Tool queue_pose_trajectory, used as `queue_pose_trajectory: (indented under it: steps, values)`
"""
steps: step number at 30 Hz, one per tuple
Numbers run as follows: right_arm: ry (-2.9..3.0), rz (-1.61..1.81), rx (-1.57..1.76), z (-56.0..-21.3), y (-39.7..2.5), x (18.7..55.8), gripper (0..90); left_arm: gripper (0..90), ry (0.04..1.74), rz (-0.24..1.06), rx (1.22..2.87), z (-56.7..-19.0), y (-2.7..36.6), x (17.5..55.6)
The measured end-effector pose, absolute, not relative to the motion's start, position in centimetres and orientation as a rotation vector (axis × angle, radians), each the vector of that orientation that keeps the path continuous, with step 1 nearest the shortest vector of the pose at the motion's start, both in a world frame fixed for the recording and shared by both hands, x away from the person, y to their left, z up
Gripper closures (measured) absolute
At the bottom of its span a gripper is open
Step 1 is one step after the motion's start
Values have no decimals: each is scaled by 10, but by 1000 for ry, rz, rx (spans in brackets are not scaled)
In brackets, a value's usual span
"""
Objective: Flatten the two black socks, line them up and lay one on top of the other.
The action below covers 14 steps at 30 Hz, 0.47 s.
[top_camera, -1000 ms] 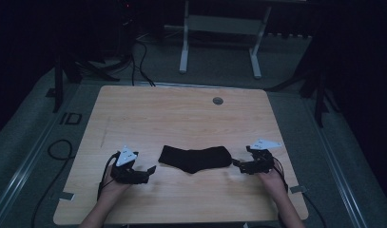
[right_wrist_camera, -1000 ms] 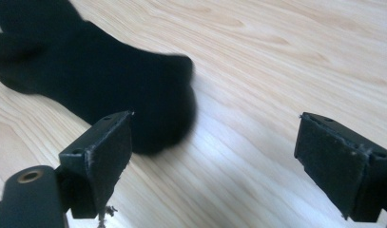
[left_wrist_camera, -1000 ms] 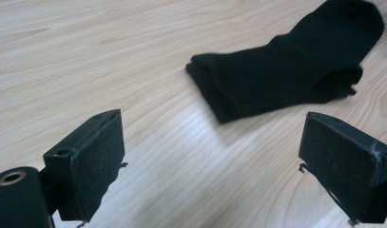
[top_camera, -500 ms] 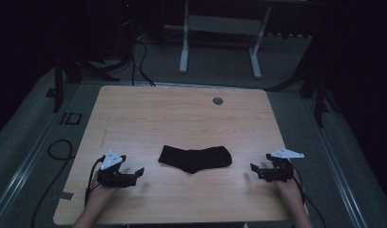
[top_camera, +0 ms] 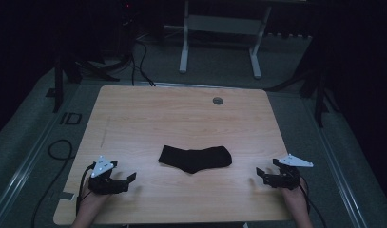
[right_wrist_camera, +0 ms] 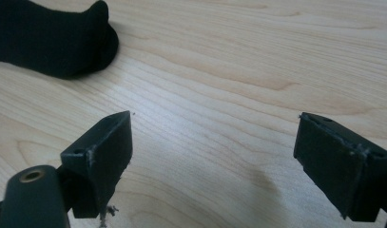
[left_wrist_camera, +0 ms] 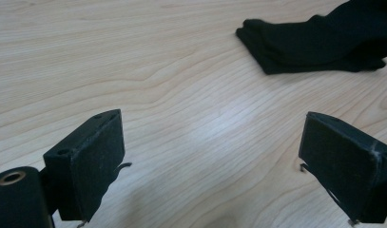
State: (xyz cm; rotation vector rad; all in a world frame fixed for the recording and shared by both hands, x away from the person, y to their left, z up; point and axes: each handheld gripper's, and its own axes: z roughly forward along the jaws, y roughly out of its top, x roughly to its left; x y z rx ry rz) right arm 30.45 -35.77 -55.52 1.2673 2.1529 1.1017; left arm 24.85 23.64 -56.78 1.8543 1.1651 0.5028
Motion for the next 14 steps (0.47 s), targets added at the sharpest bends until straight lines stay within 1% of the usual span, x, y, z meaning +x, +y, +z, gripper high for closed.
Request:
queue_pose_trajectory:
  steps: [6, 8, 11, 14]
  values:
    - [2106, 1106, 1291, -555, -363, 300, 125, 86, 1193, 519, 1842, -572, 242, 242]
    - [2078, 1094, 1321, -557, -367, 299, 127, 86, 1208, 504, 1832, -574, 243, 242]
    - [2057, 1109, 1353, -558, -371, 299, 127, 86, 1192, 529, 1824, -573, 243, 241]
    - [2054, 1116, 1353, -557, -372, 299, 127, 86, 1190, 525, 1819, -573, 243, 241]
